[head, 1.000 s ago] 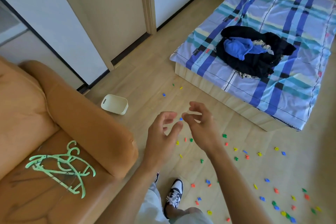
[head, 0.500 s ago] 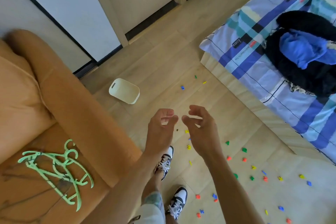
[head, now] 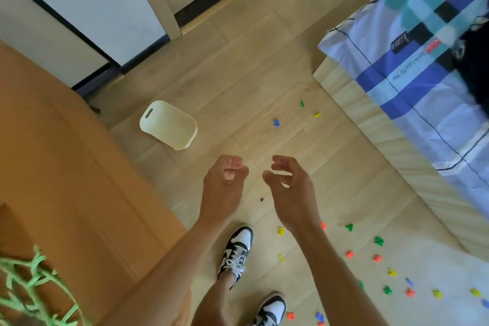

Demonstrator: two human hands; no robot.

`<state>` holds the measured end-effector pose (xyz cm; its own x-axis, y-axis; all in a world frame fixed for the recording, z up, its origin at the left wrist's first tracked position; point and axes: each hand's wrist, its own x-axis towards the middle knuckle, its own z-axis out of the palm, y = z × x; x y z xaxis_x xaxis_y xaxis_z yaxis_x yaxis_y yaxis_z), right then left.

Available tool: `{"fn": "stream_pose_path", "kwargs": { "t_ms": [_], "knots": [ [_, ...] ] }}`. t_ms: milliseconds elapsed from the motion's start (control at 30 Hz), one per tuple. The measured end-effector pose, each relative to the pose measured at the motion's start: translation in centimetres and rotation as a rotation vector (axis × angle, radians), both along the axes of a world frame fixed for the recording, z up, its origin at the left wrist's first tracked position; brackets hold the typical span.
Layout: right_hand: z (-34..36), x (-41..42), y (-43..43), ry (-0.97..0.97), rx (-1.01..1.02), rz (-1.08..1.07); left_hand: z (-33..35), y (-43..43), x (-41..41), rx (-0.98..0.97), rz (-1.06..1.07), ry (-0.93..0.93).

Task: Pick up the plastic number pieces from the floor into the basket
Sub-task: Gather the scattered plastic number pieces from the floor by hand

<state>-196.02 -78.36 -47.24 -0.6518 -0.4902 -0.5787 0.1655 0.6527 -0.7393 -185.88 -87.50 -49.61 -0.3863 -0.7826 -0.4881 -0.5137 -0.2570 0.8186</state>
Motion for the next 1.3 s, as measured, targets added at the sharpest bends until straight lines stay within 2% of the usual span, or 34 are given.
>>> {"fn": "stream_pose_path", "kwargs": {
  "t_ms": [267, 600, 800, 967, 1133, 1300],
  "knots": [
    [-10.2, -4.4, 7.1, 0.048, 0.083, -0.106, -11.3, 5.2, -6.1, 0.023, -0.168, -0.022],
    [-28.7, -9.3, 11.9, 0.141, 0.066, -0.061, -30.3, 7.4, -11.4, -0.125, -0.341, -0.044],
    [-39.9, -13.8, 8.5, 0.268, -0.027, 0.025, -41.8, 5.3, -15.9, -0.38, -0.445, -0.06],
    [-46.6, -18.8, 5.7, 0.377, -0.088, 0.074, -49.5, 1.7, -20.6, -0.592, -0.517, -0.164],
    [-51.6, -24.1, 4.1, 0.501, -0.095, 0.091, -54.7, -2.6, -24.8, -0.788, -0.599, -0.279],
    [-54.8, -28.6, 2.4, 0.623, 0.012, 0.116, -57.4, -5.1, -27.1, -0.962, -0.628, -0.346]
  ]
}}
